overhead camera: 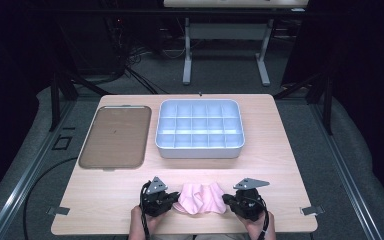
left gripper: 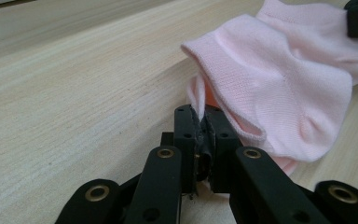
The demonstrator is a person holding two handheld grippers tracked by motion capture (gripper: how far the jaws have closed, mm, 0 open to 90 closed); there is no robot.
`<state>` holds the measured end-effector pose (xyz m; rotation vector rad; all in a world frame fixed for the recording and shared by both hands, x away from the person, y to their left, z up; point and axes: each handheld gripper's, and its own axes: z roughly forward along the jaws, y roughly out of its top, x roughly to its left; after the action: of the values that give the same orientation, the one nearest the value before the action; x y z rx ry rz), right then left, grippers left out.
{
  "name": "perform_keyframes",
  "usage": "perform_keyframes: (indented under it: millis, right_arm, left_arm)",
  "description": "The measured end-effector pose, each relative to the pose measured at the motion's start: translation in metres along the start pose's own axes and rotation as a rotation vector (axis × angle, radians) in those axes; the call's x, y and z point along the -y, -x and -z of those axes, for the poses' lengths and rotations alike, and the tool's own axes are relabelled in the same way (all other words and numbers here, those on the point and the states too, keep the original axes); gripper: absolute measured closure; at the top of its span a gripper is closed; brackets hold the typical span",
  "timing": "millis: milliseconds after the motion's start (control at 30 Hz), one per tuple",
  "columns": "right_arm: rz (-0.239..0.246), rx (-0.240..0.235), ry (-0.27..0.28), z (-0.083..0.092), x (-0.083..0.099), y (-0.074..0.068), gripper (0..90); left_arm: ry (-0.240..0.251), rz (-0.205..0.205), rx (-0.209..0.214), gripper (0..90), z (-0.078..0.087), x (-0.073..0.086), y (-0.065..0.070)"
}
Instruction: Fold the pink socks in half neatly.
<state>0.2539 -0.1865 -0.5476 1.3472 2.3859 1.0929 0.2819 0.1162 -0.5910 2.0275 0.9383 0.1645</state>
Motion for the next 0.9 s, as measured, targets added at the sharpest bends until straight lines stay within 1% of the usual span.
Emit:
perform_keyframes:
  millis: [33, 67, 100, 133, 167, 200, 233, 267, 300, 333, 367, 400, 433, 467, 500, 533, 567, 600, 633, 700, 733, 767, 800, 833, 867, 900]
  right_arm:
    - [0.001, -0.006, 0.015, 0.002, -0.002, -0.001, 87.2]
    - [0.008, -0.023, 0.021, 0.004, -0.004, -0.001, 87.2]
    - [0.024, -0.027, -0.022, 0.010, -0.008, -0.001, 87.2]
    - [0.033, -0.046, -0.035, 0.012, -0.012, -0.002, 87.2]
    - [0.039, -0.070, -0.015, 0.011, -0.014, -0.003, 87.2]
    - [0.033, -0.093, 0.019, 0.009, -0.016, -0.005, 87.2]
    - [0.036, -0.111, 0.048, 0.007, -0.018, -0.007, 87.2]
    - [0.047, -0.115, 0.066, 0.005, -0.020, -0.009, 87.2]
    - [0.051, -0.114, 0.074, 0.003, -0.022, -0.011, 87.2]
    - [0.052, -0.130, 0.090, 0.001, -0.024, -0.013, 87.2]
    - [0.059, -0.135, 0.096, 0.000, -0.026, -0.015, 87.2]
    - [0.061, -0.154, 0.115, -0.002, -0.028, -0.017, 87.2]
    - [0.060, -0.180, 0.139, -0.004, -0.029, -0.018, 87.2]
    - [0.065, -0.199, 0.160, -0.007, -0.031, -0.020, 87.2]
    - [0.065, -0.207, 0.165, -0.008, -0.034, -0.023, 87.3]
    - [0.078, -0.176, 0.132, -0.007, -0.037, -0.026, 87.2]
    - [0.089, -0.162, 0.115, -0.007, -0.040, -0.029, 87.2]
    - [0.105, -0.153, 0.087, -0.006, -0.044, -0.032, 87.2]
    - [0.133, -0.115, 0.015, -0.003, -0.048, -0.036, 87.2]
    - [0.160, -0.112, 0.006, -0.008, -0.055, -0.045, 87.3]
    - [0.165, -0.113, 0.004, -0.010, -0.057, -0.049, 87.2]
    - [0.181, -0.120, -0.004, -0.013, -0.060, -0.052, 87.3]
    - [0.196, -0.123, -0.014, -0.015, -0.062, -0.057, 87.3]
    - [0.208, -0.119, -0.013, -0.019, -0.063, -0.061, 87.3]
    - [0.222, -0.111, -0.027, -0.022, -0.065, -0.065, 87.3]
    - [0.230, -0.122, -0.027, -0.025, -0.065, -0.068, 87.3]
  left_arm:
    - [0.000, -0.001, -0.001, 84.6, 0.000, 0.000, 0.000]
    - [0.004, 0.000, -0.006, 84.6, 0.000, 0.000, 0.001]
    - [0.001, -0.009, -0.006, 84.6, 0.000, 0.000, 0.001]
    - [0.002, -0.009, -0.006, 84.6, 0.000, 0.000, 0.001]
    - [0.003, -0.002, -0.005, 84.6, 0.000, 0.000, 0.001]
    - [0.003, 0.000, -0.004, 84.6, 0.000, 0.000, 0.001]
    - [0.003, 0.001, -0.003, 84.6, 0.000, 0.000, 0.001]
    - [-0.001, -0.005, -0.001, 84.6, 0.000, 0.000, 0.000]
    - [0.000, 0.000, 0.001, 84.7, 0.000, 0.000, 0.000]
    - [0.001, 0.007, 0.002, 84.7, 0.000, 0.000, 0.000]
    - [0.002, 0.007, 0.002, 84.7, 0.000, 0.000, 0.000]
    - [0.000, -0.003, 0.000, 84.7, 0.000, 0.000, 0.000]
    - [0.002, 0.008, 0.003, 84.7, 0.000, 0.000, 0.000]
    - [0.003, 0.007, 0.004, 84.7, 0.000, 0.000, 0.000]
    - [0.003, 0.007, 0.004, 84.7, 0.000, 0.000, 0.000]
    - [0.003, 0.007, 0.004, 84.7, 0.000, 0.000, 0.000]
    - [0.002, 0.008, 0.004, 84.7, 0.000, 0.000, 0.000]
    - [0.000, -0.001, 0.001, 84.7, 0.000, 0.000, 0.000]
    - [-0.001, -0.003, 0.000, 84.7, 0.000, 0.000, 0.000]
    - [0.000, -0.004, 0.000, 84.7, 0.000, 0.000, 0.000]
    - [-0.001, -0.003, 0.000, 84.6, 0.000, 0.000, 0.000]
    - [-0.001, -0.002, 0.001, 84.6, 0.000, 0.000, 0.000]
    - [0.002, 0.007, 0.003, 84.7, 0.000, 0.000, 0.000]
    - [0.002, 0.007, 0.004, 84.7, 0.000, 0.000, 0.000]
    - [0.001, 0.007, 0.002, 84.7, 0.000, 0.000, 0.000]
    - [0.000, -0.002, 0.000, 84.7, 0.000, 0.000, 0.000]
